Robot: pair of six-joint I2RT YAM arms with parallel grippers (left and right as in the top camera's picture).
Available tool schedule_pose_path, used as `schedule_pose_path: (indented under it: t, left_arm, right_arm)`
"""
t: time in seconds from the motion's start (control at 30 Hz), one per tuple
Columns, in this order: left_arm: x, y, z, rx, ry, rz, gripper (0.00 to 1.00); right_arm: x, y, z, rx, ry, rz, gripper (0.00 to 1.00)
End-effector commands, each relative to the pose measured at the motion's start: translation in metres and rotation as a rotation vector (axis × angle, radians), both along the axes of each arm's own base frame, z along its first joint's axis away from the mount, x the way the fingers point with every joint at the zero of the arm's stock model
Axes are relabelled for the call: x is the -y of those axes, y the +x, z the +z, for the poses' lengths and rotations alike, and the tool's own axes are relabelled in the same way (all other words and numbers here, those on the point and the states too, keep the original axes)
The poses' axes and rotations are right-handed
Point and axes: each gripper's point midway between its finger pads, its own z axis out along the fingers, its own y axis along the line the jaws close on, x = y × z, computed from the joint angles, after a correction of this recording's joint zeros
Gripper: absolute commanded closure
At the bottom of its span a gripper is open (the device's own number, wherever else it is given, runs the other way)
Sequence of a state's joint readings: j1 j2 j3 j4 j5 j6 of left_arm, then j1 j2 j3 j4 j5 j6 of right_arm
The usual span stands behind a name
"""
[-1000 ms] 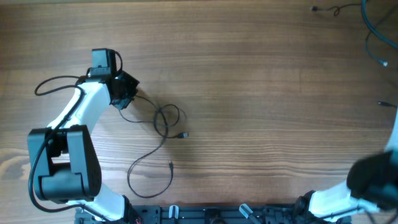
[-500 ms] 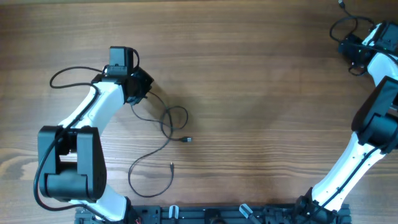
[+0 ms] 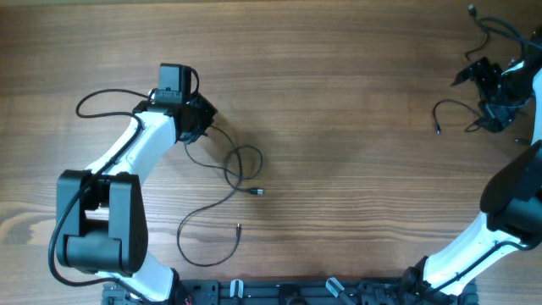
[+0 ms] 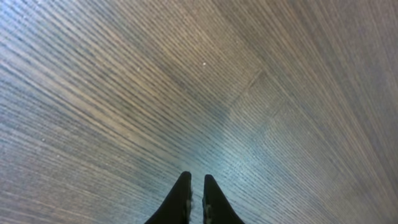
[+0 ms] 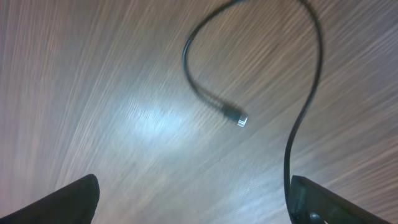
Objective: Untangle cables
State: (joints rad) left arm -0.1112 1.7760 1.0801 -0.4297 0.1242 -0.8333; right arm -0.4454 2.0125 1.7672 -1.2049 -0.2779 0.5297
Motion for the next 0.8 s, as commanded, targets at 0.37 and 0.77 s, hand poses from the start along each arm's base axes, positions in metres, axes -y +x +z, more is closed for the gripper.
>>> schedule_pose_path:
  t: [0.37,0.77]
  left_arm:
    - [-0.001,-0.005,-0.005,-0.027,0.012,0.009,0.88]
    - [0.117,0.044,0.098,0.503,-0.411,-0.541,0.96]
  right_arm:
    - [0.051,0.084,0.008,0.242,-0.112,-0.561,0.0]
    - [-0.139,0.035,-0.011,0.169,0.12,0.63,0.0]
